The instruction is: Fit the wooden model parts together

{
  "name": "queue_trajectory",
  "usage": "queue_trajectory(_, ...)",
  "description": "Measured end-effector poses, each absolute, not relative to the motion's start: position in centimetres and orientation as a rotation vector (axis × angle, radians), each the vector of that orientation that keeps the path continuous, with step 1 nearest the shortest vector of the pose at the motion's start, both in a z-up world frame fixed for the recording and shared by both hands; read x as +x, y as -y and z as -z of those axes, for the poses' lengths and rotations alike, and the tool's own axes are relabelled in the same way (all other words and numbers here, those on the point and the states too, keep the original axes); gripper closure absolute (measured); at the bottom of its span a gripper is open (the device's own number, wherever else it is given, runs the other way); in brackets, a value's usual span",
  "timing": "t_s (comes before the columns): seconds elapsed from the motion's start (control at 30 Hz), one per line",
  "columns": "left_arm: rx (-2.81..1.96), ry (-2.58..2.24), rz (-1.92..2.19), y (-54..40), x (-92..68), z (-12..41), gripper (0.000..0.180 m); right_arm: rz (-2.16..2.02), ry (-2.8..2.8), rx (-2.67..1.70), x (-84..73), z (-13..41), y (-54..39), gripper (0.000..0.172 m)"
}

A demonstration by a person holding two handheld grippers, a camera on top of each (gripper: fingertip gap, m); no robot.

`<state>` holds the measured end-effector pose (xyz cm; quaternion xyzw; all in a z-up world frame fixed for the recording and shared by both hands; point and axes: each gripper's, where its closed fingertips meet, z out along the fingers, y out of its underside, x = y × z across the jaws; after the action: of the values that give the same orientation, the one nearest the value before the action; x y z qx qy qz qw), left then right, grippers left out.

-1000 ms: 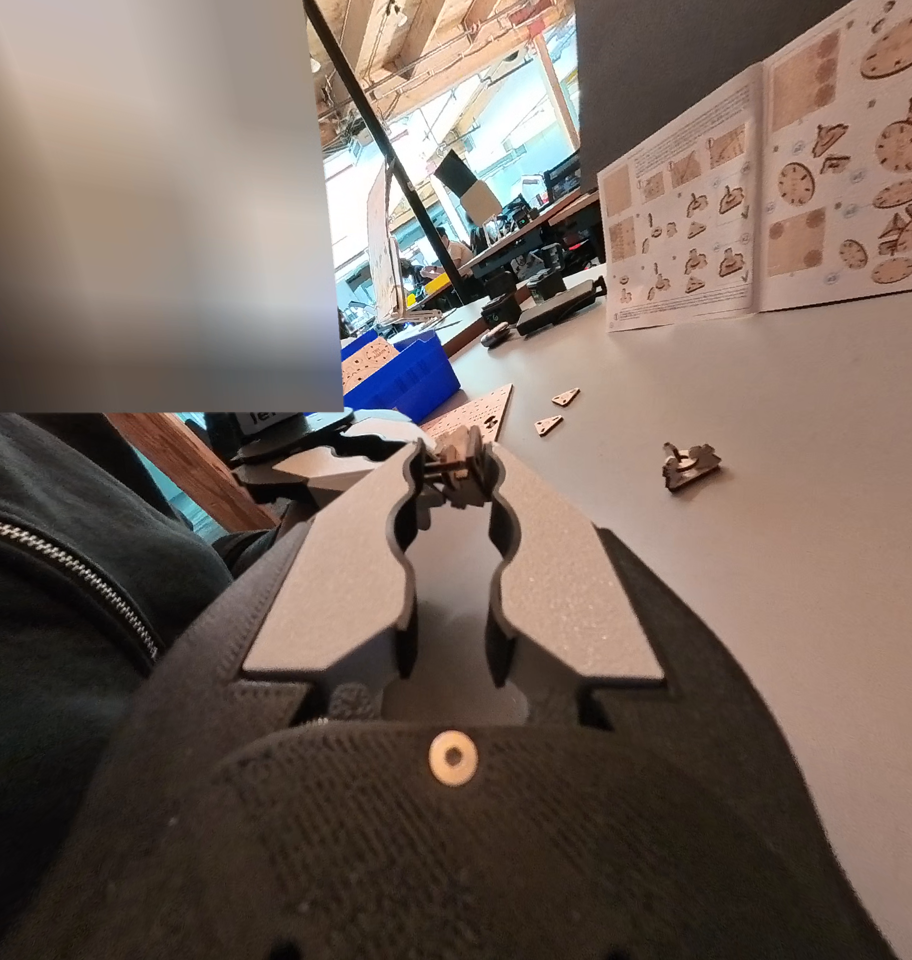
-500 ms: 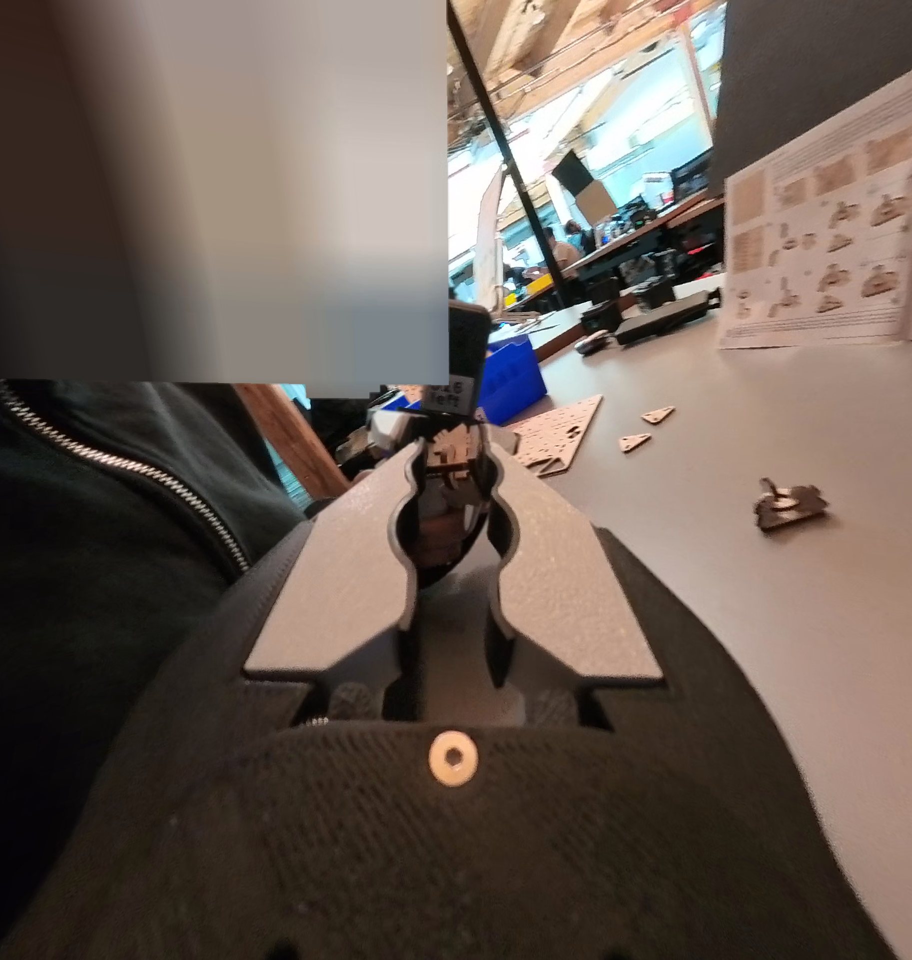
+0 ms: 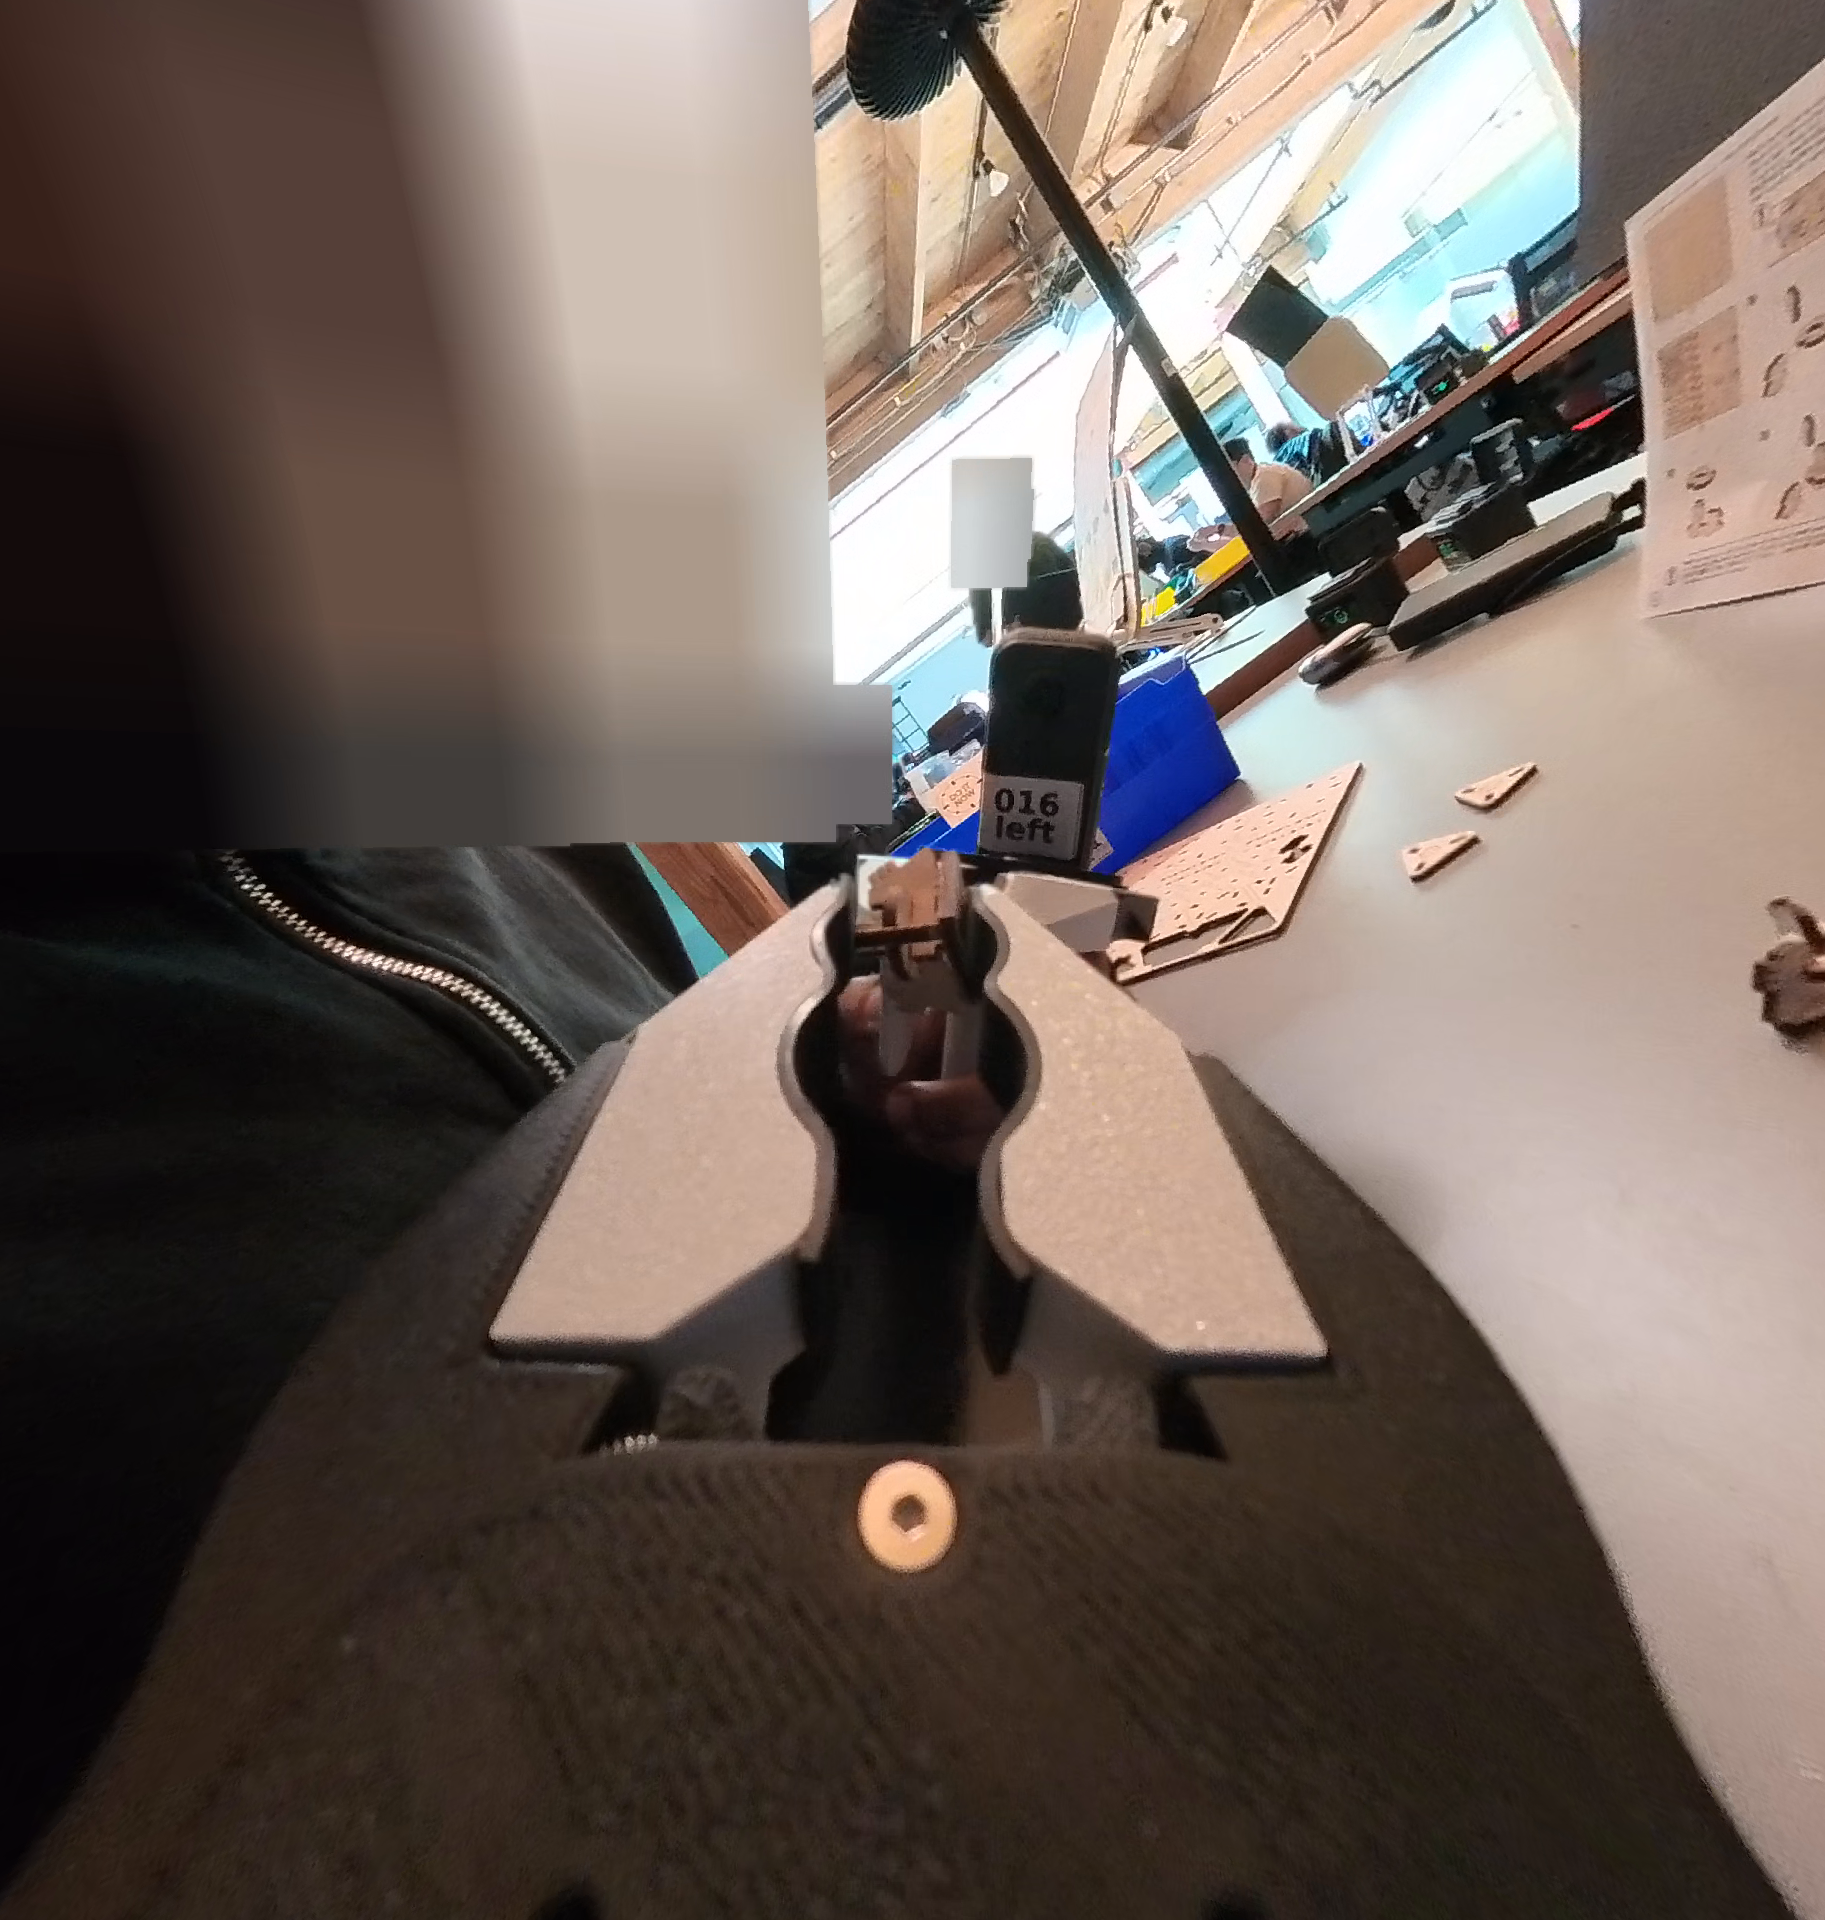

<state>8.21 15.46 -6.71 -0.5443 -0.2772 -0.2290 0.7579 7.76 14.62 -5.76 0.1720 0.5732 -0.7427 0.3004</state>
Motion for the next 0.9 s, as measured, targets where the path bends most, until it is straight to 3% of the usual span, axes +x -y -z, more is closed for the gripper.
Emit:
queue_trajectory(0.3, -1.179, 0.603, 0.486, -15.1, 8.1, 6.9, 0.169, 1.927, -1.500, 0.470, 7.8, 6.0, -14.1, 0.153)
queue_trajectory(0.4, -1.173, 0.595, 0.462, -14.9, 8.1, 6.7, 0.169, 1.959, -1.459, 0.499, 7.2, 5.5, -14.3, 0.136)
queue_trajectory(0.47, -1.160, 0.591, 0.435, -14.6, 8.0, 6.5, 0.169, 1.971, -1.447, 0.513, 6.9, 5.4, -14.6, 0.134)
queue_trajectory(0.73, -1.129, 0.590, 0.363, -13.9, 7.5, 6.1, 0.170, 1.985, -1.630, 0.487, 7.2, 6.5, -13.9, 0.144)
queue_trajectory(0.9, -1.129, 0.587, 0.373, -14.0, 7.6, 6.2, 0.170, 2.031, -1.701, 0.453, 7.2, 6.3, -13.8, 0.159)
